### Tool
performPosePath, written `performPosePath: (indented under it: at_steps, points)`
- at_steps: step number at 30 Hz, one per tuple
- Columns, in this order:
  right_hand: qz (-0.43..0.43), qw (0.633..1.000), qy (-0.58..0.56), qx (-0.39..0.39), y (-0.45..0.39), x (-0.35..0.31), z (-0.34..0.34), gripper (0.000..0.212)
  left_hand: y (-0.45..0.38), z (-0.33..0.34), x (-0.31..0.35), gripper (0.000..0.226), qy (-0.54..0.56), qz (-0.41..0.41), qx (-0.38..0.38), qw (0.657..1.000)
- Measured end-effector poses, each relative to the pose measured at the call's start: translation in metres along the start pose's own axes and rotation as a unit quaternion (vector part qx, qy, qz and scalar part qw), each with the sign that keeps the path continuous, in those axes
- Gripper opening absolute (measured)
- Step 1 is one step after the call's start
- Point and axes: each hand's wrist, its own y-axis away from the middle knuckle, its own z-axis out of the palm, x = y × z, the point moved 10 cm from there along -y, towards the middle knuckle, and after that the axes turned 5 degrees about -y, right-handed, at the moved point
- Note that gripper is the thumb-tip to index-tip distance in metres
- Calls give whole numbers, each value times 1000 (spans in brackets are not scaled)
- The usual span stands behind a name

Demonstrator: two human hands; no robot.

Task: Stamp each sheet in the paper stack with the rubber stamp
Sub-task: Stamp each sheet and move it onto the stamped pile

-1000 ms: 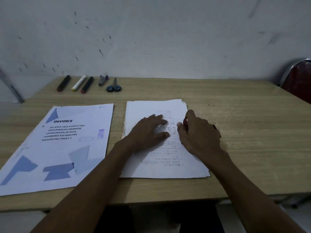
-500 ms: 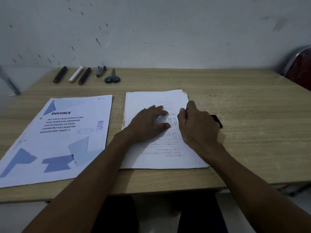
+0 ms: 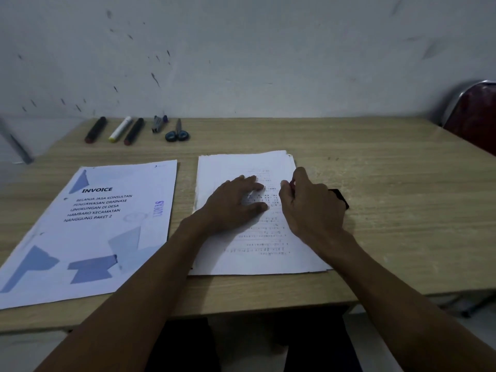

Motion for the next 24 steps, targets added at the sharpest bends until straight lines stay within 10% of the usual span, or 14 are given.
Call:
performPosePath:
  at_steps: [10,24]
  points:
    - [12,976,-217,32,-15,35,-31,27,-11,-6,14,47,-11,-12,-32,999]
    - [73,981,-181,-15,-34,101,-35,26,-22,11,22,53,-1,-37,-81,996]
